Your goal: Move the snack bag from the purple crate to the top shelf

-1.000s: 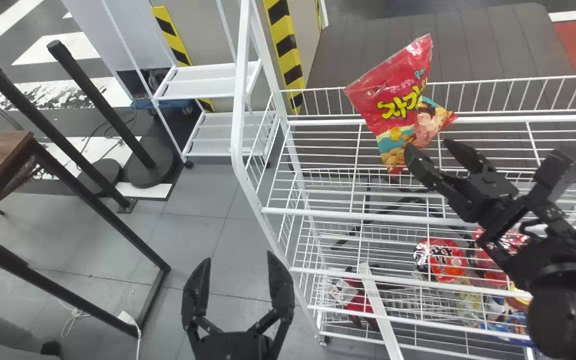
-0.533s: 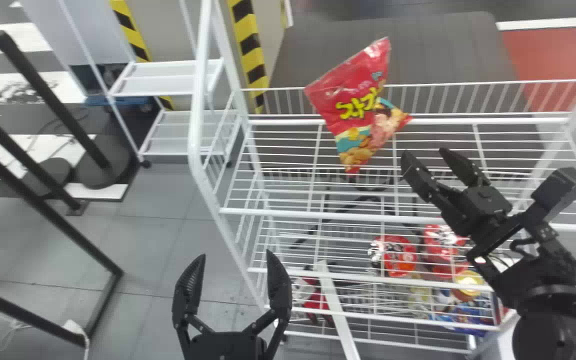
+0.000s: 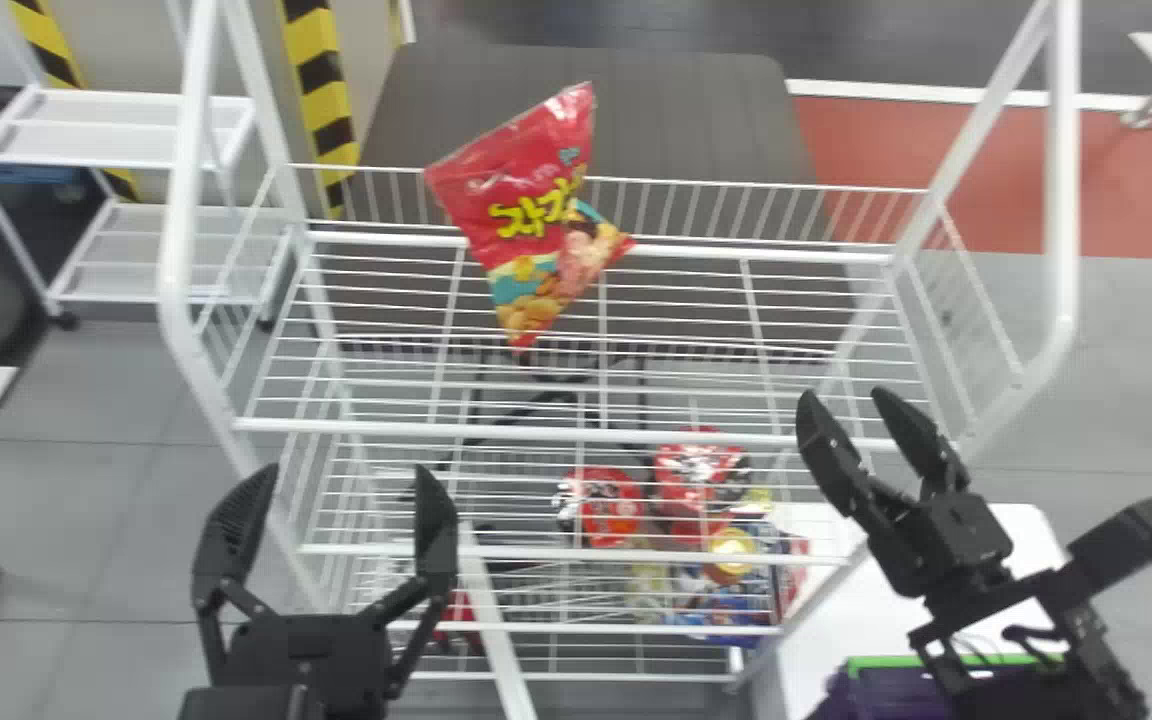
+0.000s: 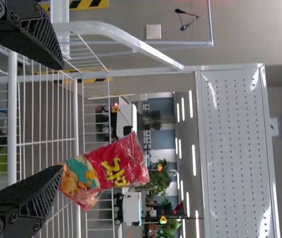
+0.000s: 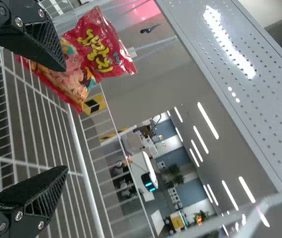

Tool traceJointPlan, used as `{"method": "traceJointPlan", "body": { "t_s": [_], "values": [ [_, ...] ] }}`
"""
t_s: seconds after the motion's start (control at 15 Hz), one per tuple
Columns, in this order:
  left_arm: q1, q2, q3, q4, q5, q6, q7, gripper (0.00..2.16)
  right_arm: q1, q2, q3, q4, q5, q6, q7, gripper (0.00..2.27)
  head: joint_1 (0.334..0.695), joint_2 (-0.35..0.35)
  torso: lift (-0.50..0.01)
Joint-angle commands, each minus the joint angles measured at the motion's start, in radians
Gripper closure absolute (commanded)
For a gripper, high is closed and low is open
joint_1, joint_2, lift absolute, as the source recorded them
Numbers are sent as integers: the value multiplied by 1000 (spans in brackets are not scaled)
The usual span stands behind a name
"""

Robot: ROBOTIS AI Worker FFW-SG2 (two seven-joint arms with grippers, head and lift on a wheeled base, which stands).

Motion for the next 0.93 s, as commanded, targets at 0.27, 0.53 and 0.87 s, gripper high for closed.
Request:
{"method": "traceJointPlan", "body": {
  "t_s": [0.27,0.53,0.87],
  "values": [
    [-152,-23,-133,-87,0,359,26,107,139,9,-63,-16,-3,-195,21,130,695,-253,1],
    [-288,-93,-207,-56,-3,506,26,120,150,11,-91,13,-7,-198,30,130,695,-350,1],
    [-466,-166,-274,42,0,647,39,147,154,11,-94,49,-7,-210,36,130,695,-350,1]
  ]
}}
